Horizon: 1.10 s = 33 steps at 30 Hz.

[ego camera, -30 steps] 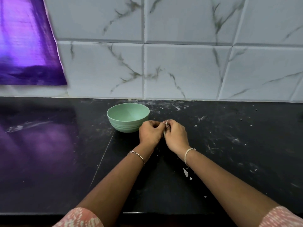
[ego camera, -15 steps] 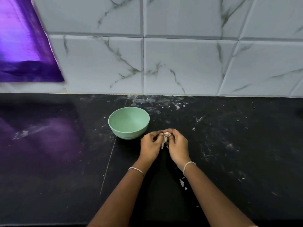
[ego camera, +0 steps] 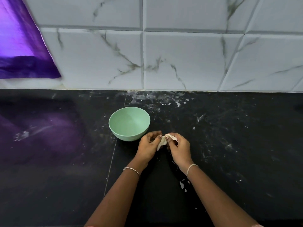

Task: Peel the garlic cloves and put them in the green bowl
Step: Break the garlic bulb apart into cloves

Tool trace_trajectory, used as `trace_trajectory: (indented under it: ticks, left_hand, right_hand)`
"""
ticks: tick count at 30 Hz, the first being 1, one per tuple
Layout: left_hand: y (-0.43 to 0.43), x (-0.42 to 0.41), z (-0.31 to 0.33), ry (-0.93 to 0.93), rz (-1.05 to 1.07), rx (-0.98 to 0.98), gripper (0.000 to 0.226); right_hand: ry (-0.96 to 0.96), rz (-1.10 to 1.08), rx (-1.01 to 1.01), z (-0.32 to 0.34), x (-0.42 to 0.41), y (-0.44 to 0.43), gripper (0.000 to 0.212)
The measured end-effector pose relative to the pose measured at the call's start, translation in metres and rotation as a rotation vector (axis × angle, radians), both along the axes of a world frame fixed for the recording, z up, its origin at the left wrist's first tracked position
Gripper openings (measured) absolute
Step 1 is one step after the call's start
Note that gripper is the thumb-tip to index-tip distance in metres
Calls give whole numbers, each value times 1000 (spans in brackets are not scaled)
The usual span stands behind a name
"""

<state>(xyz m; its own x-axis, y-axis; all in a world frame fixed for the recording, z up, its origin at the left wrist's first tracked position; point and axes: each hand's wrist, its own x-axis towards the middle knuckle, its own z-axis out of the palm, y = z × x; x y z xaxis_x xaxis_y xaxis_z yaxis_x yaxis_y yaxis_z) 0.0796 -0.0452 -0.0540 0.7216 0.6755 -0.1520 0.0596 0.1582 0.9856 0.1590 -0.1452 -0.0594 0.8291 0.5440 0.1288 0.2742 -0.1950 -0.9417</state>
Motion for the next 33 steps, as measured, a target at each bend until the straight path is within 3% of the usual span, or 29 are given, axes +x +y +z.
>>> trace_trajectory:
  ticks: [3, 9, 15, 19, 26, 33]
  left_hand:
    - [4, 4, -2, -58, -19, -78, 12]
    - [7, 10, -10, -94, -19, 32, 16]
    - [12, 21, -10, -114, -42, 89, 15]
    - [13, 23, -7, -140, -75, 7, 16]
    - [8, 16, -1, -220, -94, -40, 28]
    - [8, 12, -2, -220, -140, 19, 9]
  right_hand:
    - [100, 60, 31, 6, 6, 2, 12]
    - [155, 170, 72, 8, 21, 9, 12]
    - [232, 171, 286, 7, 27, 16, 12]
    - [226, 163, 364, 5, 25, 15, 13]
    - [244, 154, 338, 6, 25, 13, 15]
    - [315, 206, 366, 8, 21, 7, 5]
